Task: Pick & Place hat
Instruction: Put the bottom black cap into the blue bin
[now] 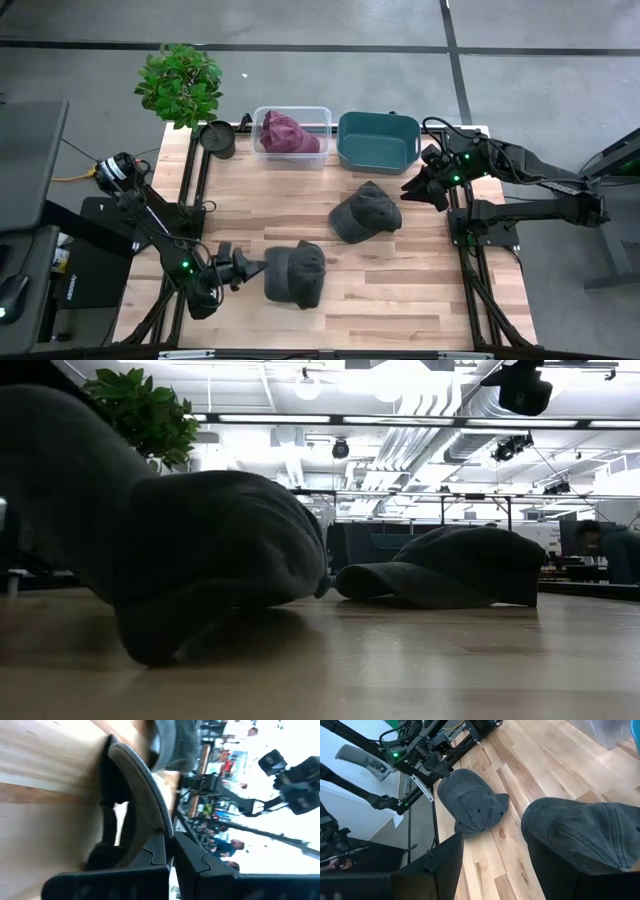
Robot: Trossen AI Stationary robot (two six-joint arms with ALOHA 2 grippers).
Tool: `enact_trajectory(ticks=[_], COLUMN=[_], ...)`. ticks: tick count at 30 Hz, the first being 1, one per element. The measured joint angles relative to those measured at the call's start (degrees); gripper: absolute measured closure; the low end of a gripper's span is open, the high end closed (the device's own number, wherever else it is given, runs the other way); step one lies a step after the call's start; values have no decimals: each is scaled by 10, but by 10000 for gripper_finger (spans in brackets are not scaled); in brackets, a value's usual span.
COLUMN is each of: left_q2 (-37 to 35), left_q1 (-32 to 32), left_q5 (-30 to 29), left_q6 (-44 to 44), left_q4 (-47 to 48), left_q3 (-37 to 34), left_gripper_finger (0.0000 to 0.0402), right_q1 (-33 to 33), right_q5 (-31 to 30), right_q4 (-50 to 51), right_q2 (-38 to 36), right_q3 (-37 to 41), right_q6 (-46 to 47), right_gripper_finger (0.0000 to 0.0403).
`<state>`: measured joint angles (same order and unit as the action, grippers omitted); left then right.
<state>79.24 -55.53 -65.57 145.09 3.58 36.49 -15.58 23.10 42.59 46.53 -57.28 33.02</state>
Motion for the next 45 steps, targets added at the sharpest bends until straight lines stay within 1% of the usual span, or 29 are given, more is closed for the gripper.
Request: enact_trajectory(ticks=[4, 12, 17, 20, 24, 27, 33, 37, 42, 45], left_q2=[0, 0, -3, -19, -52, -81, -131, -148, -158, -158], left_q1=[23, 84, 117, 131, 150, 165, 206, 240, 282, 304], left_q5=[4, 66, 89, 95, 93, 89, 99, 118, 164, 189], left_q6=[-30, -174, -259, -306, -371, -425, -540, -617, -708, -751], left_q4=[-35, -145, -209, -234, -246, -249, -249, -249, -250, -244], left_q3=[0, 0, 0, 0, 0, 4, 32, 66, 122, 156], left_gripper_finger=[401, 402, 401, 401, 401, 401, 401, 401, 401, 401], right_q1=[0, 0, 0, 0, 0, 0, 0, 0, 0, 0], right_q5=[-2, -6, -8, -34, -57, -58, -58, -61, -60, -49], right_q4=[0, 0, 1, 17, 28, 23, -39, -72, -99, -135], right_q2=[0, 0, 0, 0, 0, 0, 0, 1, 12, 24], right_q3=[0, 0, 0, 0, 0, 0, 0, 0, 0, 0], right_q6=[-5, -14, -13, -3, 5, 16, 30, 32, 33, 33], right_gripper_finger=[187, 187, 187, 187, 187, 187, 187, 187, 187, 187])
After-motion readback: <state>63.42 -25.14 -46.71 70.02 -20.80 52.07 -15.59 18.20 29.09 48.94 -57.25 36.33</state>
